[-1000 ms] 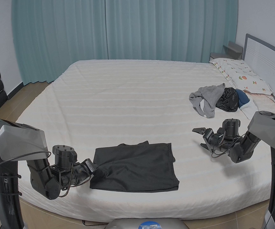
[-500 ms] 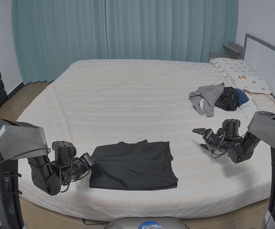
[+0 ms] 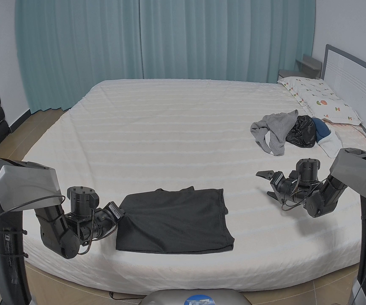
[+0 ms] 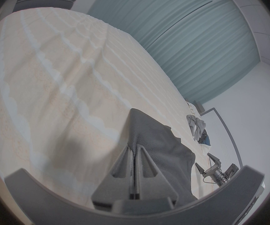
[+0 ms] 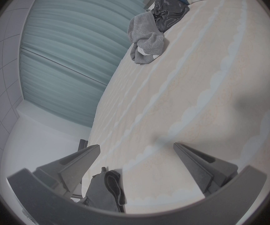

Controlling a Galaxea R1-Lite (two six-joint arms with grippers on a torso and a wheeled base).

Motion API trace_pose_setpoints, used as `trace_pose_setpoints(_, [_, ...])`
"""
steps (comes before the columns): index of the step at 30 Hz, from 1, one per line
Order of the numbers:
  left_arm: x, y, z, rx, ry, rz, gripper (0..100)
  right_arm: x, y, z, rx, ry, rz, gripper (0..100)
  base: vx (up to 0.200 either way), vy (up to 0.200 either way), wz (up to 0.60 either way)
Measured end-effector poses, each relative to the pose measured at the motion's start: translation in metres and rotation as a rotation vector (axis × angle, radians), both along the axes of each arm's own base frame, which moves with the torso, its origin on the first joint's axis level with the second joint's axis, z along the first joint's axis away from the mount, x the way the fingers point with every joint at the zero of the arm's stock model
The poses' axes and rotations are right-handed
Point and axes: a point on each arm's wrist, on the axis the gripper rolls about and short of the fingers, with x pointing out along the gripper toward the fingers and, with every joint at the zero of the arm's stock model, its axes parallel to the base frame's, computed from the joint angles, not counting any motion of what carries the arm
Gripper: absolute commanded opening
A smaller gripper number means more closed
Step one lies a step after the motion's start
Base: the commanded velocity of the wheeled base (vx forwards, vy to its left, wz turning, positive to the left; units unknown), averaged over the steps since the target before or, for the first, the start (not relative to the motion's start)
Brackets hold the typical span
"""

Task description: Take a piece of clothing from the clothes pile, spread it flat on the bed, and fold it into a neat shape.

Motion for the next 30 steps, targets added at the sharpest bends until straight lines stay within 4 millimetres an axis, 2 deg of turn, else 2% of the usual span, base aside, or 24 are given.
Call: trace_pose_setpoints(30, [-0.0018,0.0071,0.0007,0.004,0.007,0.021,0,0.0003,-0.0004,0.0037,0.001,-0.010,0.000,100,0.000,0.200,0.00])
